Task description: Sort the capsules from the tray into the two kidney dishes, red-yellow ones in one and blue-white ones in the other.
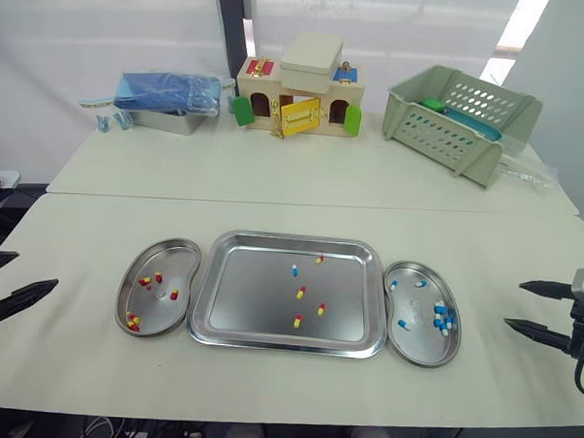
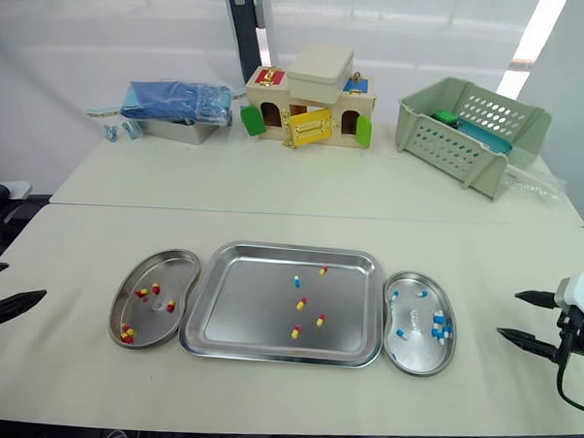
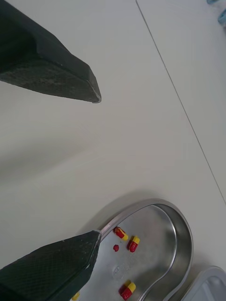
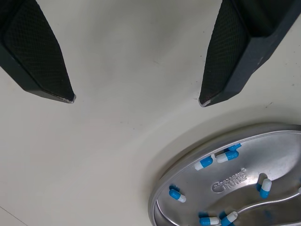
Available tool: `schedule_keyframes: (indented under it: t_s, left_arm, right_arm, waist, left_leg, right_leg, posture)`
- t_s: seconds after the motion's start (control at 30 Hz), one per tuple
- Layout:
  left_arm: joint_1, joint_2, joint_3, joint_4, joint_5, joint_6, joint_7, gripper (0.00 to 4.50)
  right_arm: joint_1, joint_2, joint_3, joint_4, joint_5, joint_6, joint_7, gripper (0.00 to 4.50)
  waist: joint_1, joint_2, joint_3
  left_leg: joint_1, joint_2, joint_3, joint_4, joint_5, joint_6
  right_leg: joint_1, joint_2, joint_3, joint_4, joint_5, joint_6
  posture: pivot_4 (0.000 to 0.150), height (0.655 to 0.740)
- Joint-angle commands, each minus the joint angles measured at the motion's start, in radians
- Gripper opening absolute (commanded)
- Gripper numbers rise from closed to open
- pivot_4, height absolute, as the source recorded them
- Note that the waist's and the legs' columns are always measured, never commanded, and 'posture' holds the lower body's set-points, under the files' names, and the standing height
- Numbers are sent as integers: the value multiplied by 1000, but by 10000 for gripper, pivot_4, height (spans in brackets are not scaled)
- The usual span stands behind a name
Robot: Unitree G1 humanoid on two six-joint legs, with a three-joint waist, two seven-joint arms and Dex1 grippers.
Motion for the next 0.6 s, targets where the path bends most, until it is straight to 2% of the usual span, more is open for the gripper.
schedule_keyframes:
  t_s: [0.03, 0.17, 0.23, 0.33, 0.43, 0.6]
  left_arm:
    - [-26, 29, 0, 48, 21, -46, -30, 45000]
    - [-43, 31, -16, 78, 32, -97, -99, 45000]
    - [-23, -30, -6, 32, 0, -170, -160, 45000]
    - [115, -137, 10, -149, -61, -174, -224, 45000]
    - [262, -248, 17, -364, -119, -150, -230, 45000]
    - [350, -412, 2, -563, -187, -184, -203, 45000]
  right_arm:
    - [-10, -13, -9, -17, 10, -6, 0, 44531]
    - [-24, 4, 1, -22, 23, 3, -1, 44531]
    - [-36, 22, 17, -64, 35, 19, -6, 44531]
    - [-37, 36, 19, -150, 64, 60, -13, 44531]
    - [-32, 51, 21, -249, 96, 103, -28, 44531]
    - [-61, 100, 66, -431, 154, 207, -97, 44531]
  waist:
    - [-2, 0, 0]
    - [-4, 0, 0]
    - [-7, 0, 0]
    - [-7, 5, -1]
    - [-17, 4, -1]
    - [0, 1, -1]
  left_leg:
    - [0, 0, 0, 0, 0, 0]
    - [0, 0, 0, 0, 0, 0]
    - [0, 0, 0, 0, 0, 0]
    - [0, 0, 1, 0, 0, 0]
    - [-1, 1, 4, 0, 0, 0]
    - [1, 1, 1, 1, 0, 0]
  right_leg:
    - [0, 0, 0, 0, 0, 0]
    - [0, 0, 0, 0, 0, 0]
    - [0, 0, 0, 1, 0, 0]
    - [0, 0, 1, 0, 0, 0]
    - [-1, -1, 3, 0, 0, 0]
    - [2, -1, 0, 1, 0, 0]
  posture:
    - [1500, 7400]
    - [1500, 7400]
    - [1500, 7400]
    - [1500, 7400]
    - [1500, 7400]
    - [1500, 7400]
